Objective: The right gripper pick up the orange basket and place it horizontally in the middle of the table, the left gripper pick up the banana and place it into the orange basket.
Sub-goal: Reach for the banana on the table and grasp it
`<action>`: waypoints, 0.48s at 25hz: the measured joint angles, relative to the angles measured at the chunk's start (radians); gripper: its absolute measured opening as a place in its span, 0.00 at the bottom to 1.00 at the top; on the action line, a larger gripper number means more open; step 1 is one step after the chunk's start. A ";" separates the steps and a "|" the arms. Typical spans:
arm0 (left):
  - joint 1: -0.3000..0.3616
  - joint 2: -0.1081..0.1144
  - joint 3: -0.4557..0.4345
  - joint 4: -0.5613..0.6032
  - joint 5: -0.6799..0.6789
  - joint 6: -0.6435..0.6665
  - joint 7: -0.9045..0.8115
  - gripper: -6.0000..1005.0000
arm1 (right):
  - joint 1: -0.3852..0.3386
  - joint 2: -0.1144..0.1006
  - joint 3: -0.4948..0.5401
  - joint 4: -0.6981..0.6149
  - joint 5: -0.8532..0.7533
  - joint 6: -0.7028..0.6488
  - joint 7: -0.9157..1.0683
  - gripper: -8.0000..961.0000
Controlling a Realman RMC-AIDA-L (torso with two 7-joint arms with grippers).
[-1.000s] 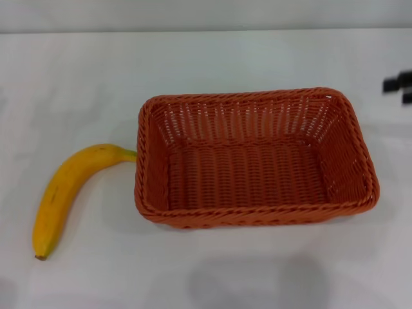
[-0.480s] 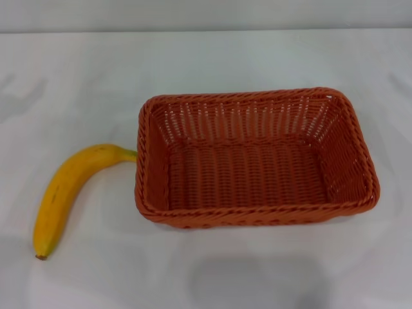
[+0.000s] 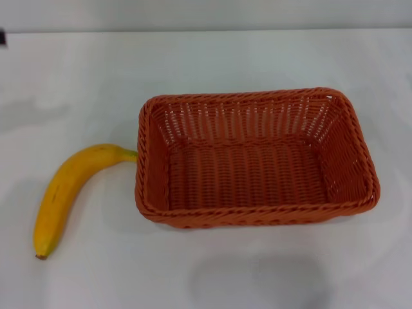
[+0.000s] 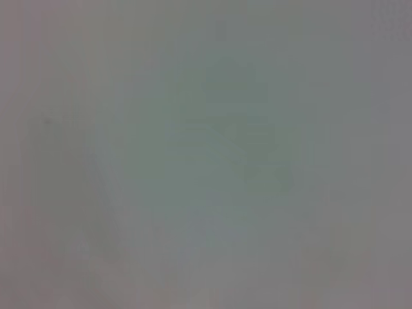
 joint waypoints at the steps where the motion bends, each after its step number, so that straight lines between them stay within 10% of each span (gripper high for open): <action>1: -0.037 0.003 0.000 0.001 0.083 0.010 0.000 0.85 | -0.003 -0.001 0.000 0.000 0.000 0.002 -0.006 0.72; 7: -0.157 -0.005 0.002 0.075 0.376 0.000 -0.004 0.85 | -0.019 -0.003 0.001 -0.004 0.003 0.005 -0.042 0.72; 12: -0.210 -0.071 0.001 0.222 0.529 -0.117 -0.023 0.85 | -0.045 -0.007 -0.001 -0.008 0.011 -0.002 -0.060 0.72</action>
